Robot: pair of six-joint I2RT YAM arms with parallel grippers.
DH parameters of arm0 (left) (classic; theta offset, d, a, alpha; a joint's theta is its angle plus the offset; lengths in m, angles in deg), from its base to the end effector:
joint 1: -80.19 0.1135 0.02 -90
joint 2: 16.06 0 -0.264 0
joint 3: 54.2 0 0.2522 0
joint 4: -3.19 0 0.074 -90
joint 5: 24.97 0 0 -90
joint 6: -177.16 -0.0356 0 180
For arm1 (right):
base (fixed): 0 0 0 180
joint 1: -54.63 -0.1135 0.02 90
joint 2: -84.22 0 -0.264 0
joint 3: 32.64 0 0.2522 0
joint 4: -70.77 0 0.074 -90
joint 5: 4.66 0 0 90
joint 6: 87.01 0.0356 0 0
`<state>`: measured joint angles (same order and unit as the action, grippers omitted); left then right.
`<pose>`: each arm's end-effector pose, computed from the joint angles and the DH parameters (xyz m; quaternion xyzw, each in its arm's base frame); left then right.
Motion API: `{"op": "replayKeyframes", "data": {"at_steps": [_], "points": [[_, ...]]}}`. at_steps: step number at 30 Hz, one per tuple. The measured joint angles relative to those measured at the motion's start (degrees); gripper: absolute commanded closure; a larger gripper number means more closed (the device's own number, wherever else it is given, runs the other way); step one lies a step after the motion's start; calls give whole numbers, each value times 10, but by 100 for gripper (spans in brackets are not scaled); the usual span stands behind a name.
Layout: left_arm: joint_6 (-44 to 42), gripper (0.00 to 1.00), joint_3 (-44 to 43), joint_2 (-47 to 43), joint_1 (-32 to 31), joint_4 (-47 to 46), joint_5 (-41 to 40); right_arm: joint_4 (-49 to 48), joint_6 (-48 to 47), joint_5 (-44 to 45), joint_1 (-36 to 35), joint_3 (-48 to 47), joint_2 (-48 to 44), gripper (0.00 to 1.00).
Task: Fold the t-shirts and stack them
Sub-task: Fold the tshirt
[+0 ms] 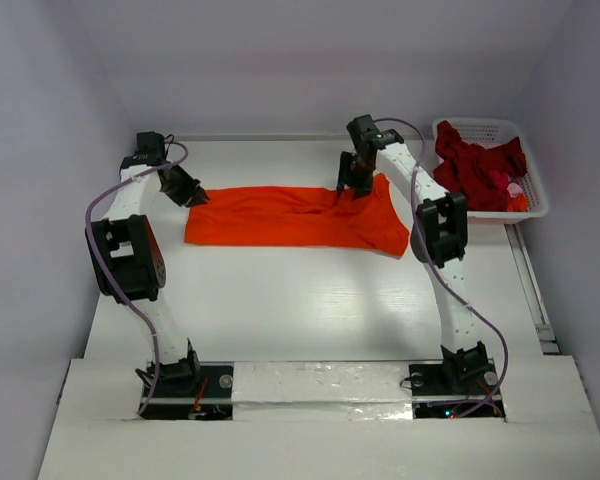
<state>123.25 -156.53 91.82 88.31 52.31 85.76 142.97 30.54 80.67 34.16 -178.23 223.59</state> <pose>0.4117 0.0460 0.2528 -0.3021 0.8889 -0.2385 0.2482 0.4821 0.1830 0.2127 0.0519 0.9760 0.1210 0.1737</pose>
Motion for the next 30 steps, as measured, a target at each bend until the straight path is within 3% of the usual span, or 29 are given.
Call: {"op": "replayKeyframes", "data": {"at_steps": [2, 3, 5, 6, 16, 22, 30], "points": [[-3, 88, 6, 0, 0, -3, 0, 6, -5, 7, 6, -20, 0, 54], [-6, 88, 10, 0, 0, -4, -1, 4, -7, 10, 10, -25, -3, 69], [-9, 88, 17, 1, 0, -4, -2, 2, -9, 12, 19, -26, -14, 84], [-11, 88, 19, 1, 0, -4, -2, 1, -10, 13, 22, -20, -23, 100], [-21, 100, -44, 80, -24, -8, -14, -36, -10, 28, 35, 141, -157, 100], [-26, 100, -33, 89, -49, -8, -28, -55, 4, 7, 31, 228, -150, 100], [-26, 100, 12, 95, -50, -17, -52, -64, 14, -27, 19, 228, -139, 100]]}}
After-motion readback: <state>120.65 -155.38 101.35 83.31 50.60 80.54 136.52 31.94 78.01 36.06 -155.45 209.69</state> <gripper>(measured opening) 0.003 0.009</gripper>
